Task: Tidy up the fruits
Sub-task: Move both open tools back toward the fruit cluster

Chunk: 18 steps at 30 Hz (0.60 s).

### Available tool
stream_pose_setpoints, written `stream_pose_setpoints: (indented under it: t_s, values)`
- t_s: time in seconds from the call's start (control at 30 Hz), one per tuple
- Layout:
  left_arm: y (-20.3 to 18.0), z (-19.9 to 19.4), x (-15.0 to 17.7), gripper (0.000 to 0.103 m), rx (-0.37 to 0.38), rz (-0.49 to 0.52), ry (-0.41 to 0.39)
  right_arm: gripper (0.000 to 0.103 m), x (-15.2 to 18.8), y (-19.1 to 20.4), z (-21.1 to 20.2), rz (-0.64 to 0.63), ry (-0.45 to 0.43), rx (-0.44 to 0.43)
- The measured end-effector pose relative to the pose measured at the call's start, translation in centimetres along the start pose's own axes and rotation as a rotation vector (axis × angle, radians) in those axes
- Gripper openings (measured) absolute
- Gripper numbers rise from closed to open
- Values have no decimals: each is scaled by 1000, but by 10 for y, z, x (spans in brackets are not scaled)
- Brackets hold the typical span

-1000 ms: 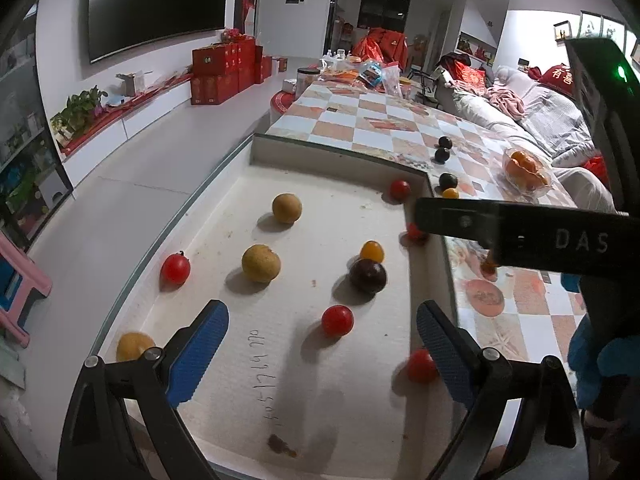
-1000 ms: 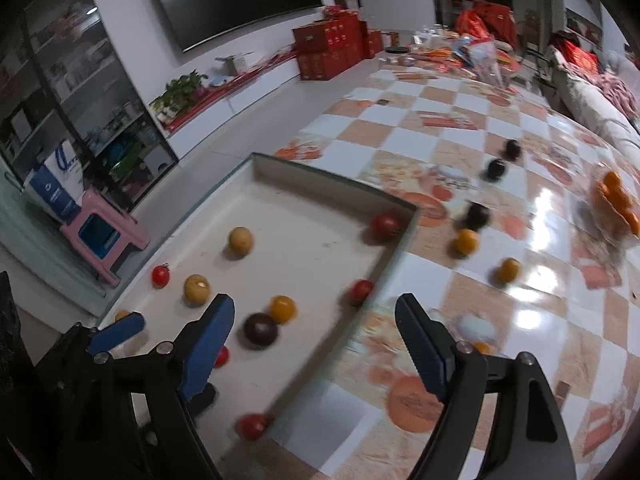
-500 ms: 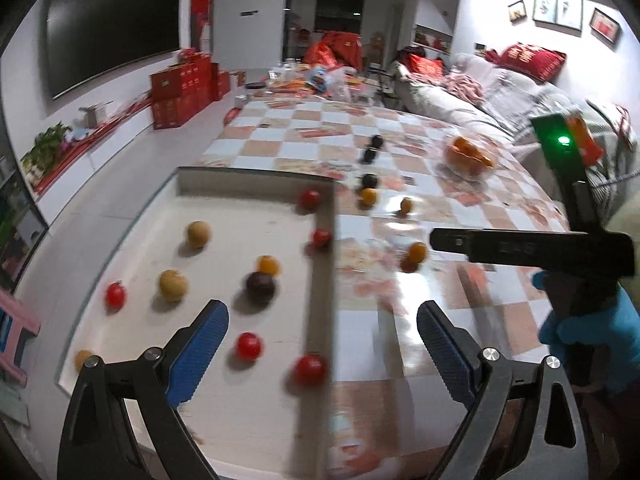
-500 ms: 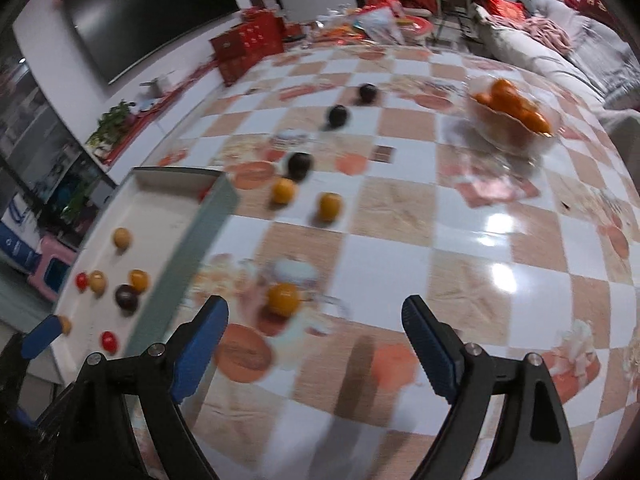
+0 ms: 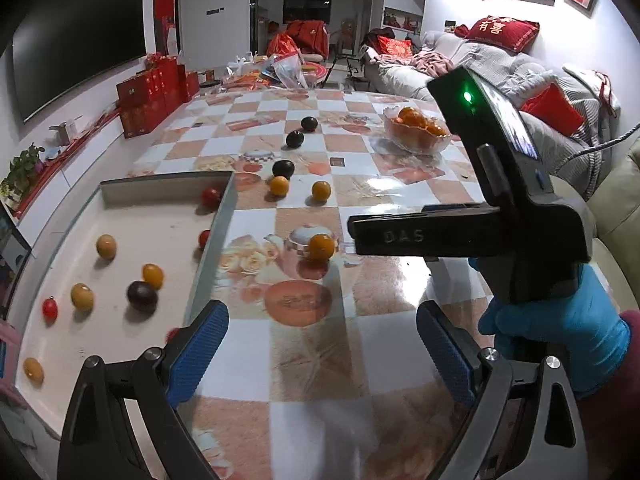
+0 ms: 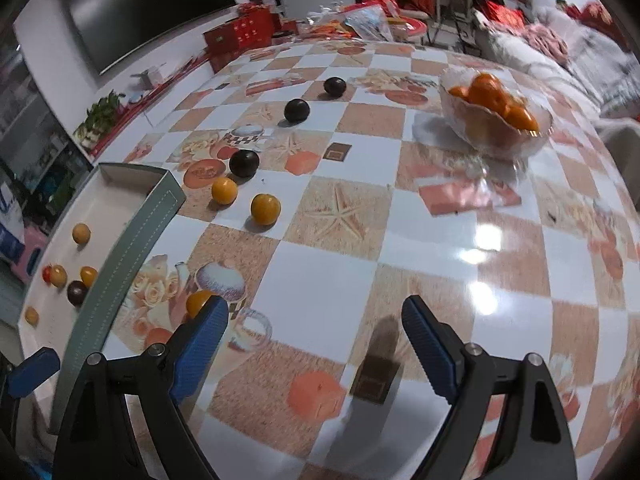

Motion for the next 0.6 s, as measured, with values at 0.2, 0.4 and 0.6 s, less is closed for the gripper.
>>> stream_pose_setpoints:
  t_s: [0.2,0.4,0.6]
  values:
    - [-6,23,-2,95,-26,-31,31,91,-9,6,11,-81,-4,-1]
    - [-8,41,-5,95,-70,-33,28,90,-20,9,28,-125,-2,-28]
    - [-2,60,-8,82,-94,-59,57,73,-31,23,41,-210,-14,-28]
Point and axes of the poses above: each gripper's, at about its wrist camera, not at the fingertips, and z roughly the way its jaws point, y to its left, x to its underside, the point moved 5 cm from there along z, roughly the way its jaws point, and after that the axes turned 5 degrees about -x, right-handed, at the moved point
